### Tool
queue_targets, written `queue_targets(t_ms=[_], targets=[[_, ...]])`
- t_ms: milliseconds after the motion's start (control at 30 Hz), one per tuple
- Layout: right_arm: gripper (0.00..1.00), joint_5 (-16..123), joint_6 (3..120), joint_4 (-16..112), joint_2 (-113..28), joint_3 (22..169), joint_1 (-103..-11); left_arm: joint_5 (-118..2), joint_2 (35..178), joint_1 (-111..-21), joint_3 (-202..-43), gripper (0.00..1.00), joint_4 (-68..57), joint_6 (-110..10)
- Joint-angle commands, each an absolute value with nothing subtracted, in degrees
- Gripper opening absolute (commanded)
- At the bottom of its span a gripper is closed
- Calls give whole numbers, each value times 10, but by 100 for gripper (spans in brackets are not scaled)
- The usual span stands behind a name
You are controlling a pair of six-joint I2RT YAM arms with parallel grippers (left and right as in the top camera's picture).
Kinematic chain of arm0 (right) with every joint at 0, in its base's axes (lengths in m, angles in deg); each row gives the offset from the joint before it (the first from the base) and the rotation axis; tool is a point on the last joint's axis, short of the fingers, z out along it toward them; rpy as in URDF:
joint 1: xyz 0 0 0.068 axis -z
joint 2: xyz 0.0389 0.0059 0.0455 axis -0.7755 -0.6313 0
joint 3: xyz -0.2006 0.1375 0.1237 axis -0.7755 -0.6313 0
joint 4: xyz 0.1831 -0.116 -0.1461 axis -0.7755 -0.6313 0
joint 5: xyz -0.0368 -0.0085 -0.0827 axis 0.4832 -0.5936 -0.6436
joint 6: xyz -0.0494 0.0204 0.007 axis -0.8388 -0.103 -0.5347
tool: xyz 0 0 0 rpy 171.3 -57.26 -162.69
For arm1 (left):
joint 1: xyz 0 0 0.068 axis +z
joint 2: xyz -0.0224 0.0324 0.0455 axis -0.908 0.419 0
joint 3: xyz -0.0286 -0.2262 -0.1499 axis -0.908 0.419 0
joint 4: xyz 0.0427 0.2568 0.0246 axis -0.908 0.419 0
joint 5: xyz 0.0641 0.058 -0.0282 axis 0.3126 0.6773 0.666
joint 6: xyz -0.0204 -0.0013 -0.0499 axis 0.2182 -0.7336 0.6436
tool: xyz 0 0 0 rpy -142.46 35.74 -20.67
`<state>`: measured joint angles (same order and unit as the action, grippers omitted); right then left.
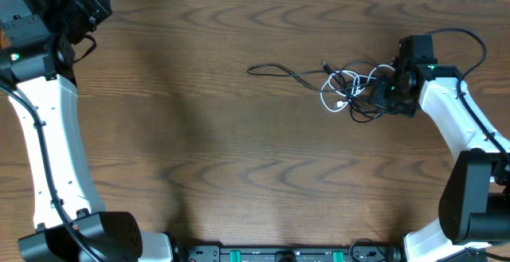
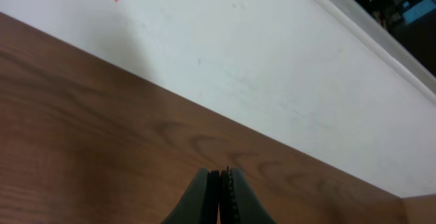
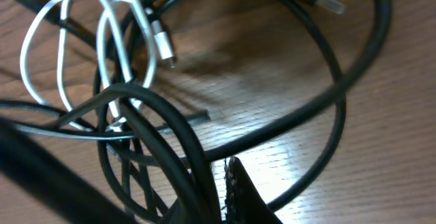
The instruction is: Untangle cables
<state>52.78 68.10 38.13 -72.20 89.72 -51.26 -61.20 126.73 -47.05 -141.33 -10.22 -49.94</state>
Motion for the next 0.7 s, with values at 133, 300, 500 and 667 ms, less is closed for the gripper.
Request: queue_targets(t_ms=[133,300,500,667], targets=[[23,765,544,409,-710,928,-590,-662,1256,-528,-1424,7,12,-586],[57,671,672,363,-694,1010,-632,-664,1256,-577,-1424,7,105,-645],[62,662,704,349,-694,1011,-589,-668,1256,-676,-1376,8,178,-669],[64,651,695,326,-694,1011,-555,-674,1267,-758,-1303,29,136,-544]])
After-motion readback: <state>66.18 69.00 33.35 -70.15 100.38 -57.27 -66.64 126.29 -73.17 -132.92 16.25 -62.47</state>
